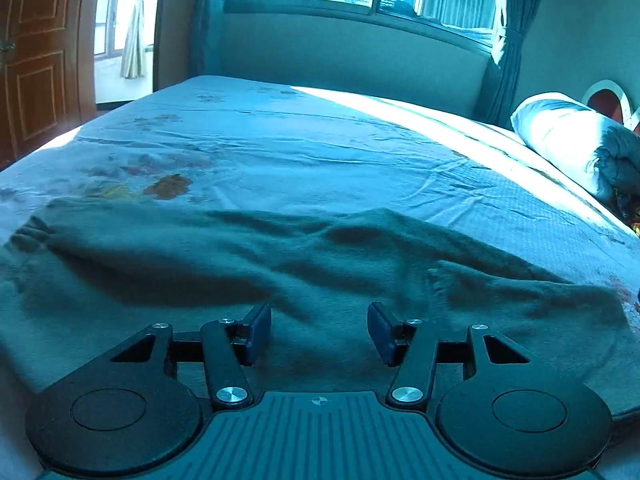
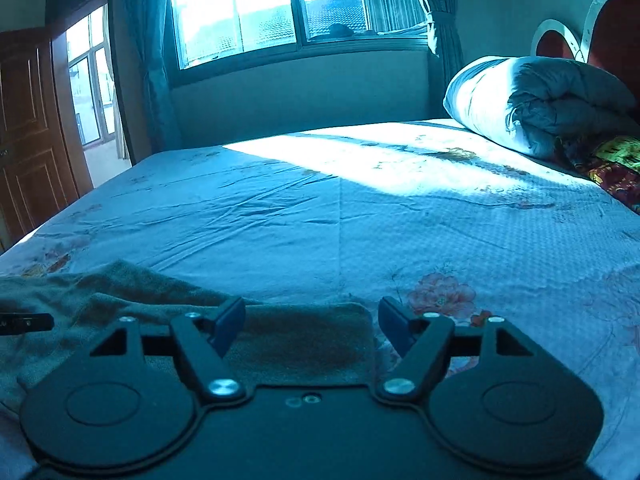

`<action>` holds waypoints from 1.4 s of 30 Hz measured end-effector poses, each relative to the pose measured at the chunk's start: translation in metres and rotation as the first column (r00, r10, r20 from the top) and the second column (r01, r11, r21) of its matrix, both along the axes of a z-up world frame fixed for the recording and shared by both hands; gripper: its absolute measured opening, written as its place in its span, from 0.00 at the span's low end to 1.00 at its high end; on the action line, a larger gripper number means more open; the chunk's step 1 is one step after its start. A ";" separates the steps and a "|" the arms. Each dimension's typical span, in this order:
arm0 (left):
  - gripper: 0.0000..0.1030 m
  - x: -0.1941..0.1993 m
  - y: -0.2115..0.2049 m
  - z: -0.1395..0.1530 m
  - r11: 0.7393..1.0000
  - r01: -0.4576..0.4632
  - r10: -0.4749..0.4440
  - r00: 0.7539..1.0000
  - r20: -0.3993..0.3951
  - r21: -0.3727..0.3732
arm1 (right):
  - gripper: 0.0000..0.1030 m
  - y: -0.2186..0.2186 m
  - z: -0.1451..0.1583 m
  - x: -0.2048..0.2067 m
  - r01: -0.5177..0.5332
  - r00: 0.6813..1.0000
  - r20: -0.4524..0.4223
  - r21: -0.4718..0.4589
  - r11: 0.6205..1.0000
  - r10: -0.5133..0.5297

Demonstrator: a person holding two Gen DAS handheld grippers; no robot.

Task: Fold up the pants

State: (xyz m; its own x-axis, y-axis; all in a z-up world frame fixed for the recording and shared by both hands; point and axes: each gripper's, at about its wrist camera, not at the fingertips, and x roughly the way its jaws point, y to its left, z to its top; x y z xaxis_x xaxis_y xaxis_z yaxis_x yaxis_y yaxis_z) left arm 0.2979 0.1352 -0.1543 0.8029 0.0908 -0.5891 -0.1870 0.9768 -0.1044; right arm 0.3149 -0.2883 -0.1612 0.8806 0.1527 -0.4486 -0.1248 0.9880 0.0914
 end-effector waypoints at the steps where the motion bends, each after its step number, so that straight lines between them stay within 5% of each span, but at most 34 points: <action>1: 0.52 -0.016 0.024 0.002 0.999 -0.053 0.053 0.999 0.006 0.002 | 0.65 -0.006 -0.001 -0.010 0.011 1.000 0.016 0.014 1.000 -0.011; 4: 0.52 -0.061 0.076 0.008 0.989 -0.145 0.146 0.988 0.048 -0.022 | 0.68 -0.014 -0.004 -0.028 0.044 0.999 0.021 0.040 0.998 -0.044; 8: 0.52 -0.094 0.136 -0.003 0.960 -0.236 0.241 0.970 0.016 -0.148 | 0.68 -0.004 -0.004 -0.029 0.034 0.999 -0.004 0.069 0.997 -0.033; 14: 0.52 -0.076 0.182 -0.039 0.919 -0.258 0.261 0.965 -0.029 -0.297 | 0.68 0.036 0.000 -0.030 -0.015 0.999 -0.032 0.045 0.999 0.016; 22: 0.55 -0.055 0.221 -0.073 0.872 -0.171 0.219 0.974 0.054 -0.458 | 0.70 0.123 -0.012 -0.031 -0.141 0.986 -0.089 0.014 0.990 0.141; 26: 0.41 -0.056 0.213 -0.065 0.905 -0.164 0.198 0.979 0.047 -0.392 | 0.70 0.178 -0.017 -0.043 -0.270 0.961 -0.078 -0.092 0.958 0.264; 31: 0.39 -0.061 0.205 -0.054 0.931 -0.145 0.177 0.982 0.070 -0.334 | 0.78 0.221 -0.054 -0.048 -0.337 0.939 -0.174 -0.310 0.889 0.296; 38: 0.77 -0.052 0.203 -0.061 0.947 -0.067 0.099 0.991 0.088 -0.314 | 0.78 0.218 -0.055 -0.049 -0.329 0.942 -0.160 -0.289 0.899 0.294; 40: 0.77 -0.050 0.199 -0.060 0.954 -0.074 0.101 0.992 0.080 -0.292 | 0.78 0.217 -0.054 -0.050 -0.331 0.942 -0.158 -0.287 0.899 0.297; 42: 0.63 -0.056 0.206 -0.059 0.933 -0.117 0.155 0.984 0.085 -0.341 | 0.78 0.216 -0.052 -0.050 -0.332 0.941 -0.157 -0.284 0.899 0.299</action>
